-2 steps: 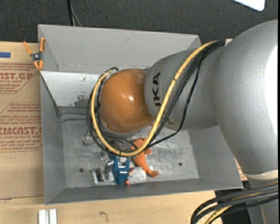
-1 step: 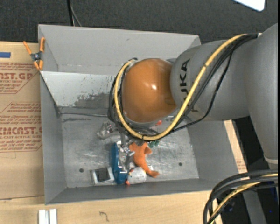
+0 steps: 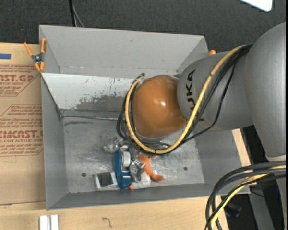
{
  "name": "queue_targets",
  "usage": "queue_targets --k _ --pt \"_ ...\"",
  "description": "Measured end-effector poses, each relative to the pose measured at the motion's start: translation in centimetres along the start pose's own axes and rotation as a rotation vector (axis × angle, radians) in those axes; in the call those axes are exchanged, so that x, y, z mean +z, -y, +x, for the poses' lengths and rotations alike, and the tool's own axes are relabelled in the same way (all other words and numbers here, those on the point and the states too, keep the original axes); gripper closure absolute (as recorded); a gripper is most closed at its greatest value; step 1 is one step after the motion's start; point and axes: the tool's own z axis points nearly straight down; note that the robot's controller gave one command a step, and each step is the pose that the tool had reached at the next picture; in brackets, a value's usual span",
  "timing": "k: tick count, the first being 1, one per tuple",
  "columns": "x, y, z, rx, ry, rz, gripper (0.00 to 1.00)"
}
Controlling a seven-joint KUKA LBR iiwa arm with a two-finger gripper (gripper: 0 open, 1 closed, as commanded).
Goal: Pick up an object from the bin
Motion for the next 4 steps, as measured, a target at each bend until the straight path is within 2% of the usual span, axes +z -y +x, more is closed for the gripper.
queue_targets --k 1,2,3,4 --pt "2.8 -1.5 0.5 -0.441 -0.028 -0.005 1.0" --pt "2.8 -1.5 0.5 -0.441 -0.028 -0.005 1.0" --pt "-1.9 -1.7 0.3 -0.417 -0.013 -0.014 1.0" --pt "-4.1 -1.7 0.2 -0.414 -0.012 -0.012 1.0"
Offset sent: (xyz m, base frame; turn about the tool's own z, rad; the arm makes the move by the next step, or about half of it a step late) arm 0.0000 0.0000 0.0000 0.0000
